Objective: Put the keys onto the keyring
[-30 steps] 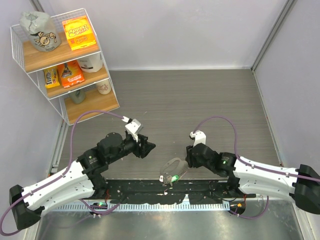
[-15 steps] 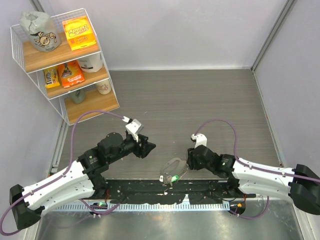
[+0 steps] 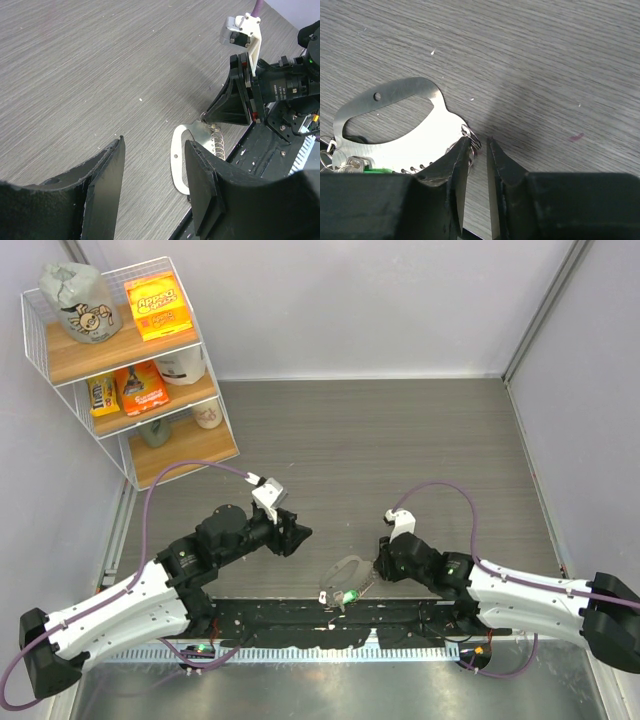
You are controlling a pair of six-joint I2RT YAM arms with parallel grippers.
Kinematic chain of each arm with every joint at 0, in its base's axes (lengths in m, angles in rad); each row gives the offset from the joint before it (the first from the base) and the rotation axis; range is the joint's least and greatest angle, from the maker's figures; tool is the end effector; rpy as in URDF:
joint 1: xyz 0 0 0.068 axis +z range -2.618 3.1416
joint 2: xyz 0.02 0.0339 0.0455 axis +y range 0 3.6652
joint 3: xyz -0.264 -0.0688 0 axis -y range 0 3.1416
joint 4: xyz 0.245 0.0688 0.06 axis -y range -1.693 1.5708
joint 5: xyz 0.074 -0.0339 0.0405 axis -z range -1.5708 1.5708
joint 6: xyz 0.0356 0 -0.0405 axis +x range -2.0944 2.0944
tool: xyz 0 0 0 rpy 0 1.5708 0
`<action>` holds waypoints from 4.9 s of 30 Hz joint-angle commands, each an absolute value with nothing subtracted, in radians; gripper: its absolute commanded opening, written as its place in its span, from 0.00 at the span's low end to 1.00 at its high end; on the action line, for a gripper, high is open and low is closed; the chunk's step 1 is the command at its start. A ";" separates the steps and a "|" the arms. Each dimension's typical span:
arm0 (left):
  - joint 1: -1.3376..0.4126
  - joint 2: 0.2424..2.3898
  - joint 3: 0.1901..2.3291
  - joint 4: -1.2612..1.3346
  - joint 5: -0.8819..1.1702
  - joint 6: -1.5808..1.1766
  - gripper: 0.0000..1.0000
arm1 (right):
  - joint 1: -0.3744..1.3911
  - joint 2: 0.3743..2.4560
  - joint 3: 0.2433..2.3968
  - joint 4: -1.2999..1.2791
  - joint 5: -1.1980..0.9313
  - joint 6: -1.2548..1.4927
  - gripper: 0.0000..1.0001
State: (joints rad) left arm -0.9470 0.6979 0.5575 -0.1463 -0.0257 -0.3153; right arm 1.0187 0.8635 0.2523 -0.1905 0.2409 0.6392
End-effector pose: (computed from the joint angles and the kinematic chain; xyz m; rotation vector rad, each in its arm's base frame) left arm 0.1023 -0.1406 0.2773 0.5866 1.8551 -0.8382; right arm 0.0906 0.1310 0.1447 -0.3376 2.3816 0.5203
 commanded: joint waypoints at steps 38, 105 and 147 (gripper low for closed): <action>-0.945 0.538 0.611 -0.091 0.244 -0.362 0.59 | 1.026 0.502 0.466 0.057 -0.193 0.149 0.05; -0.960 1.379 0.607 -0.015 -0.018 -0.574 0.56 | 1.039 0.356 0.621 -0.272 -0.302 0.124 0.05; -1.017 1.399 0.597 -0.167 -0.141 -0.554 0.56 | 1.039 0.360 0.604 -0.258 -0.333 0.160 0.05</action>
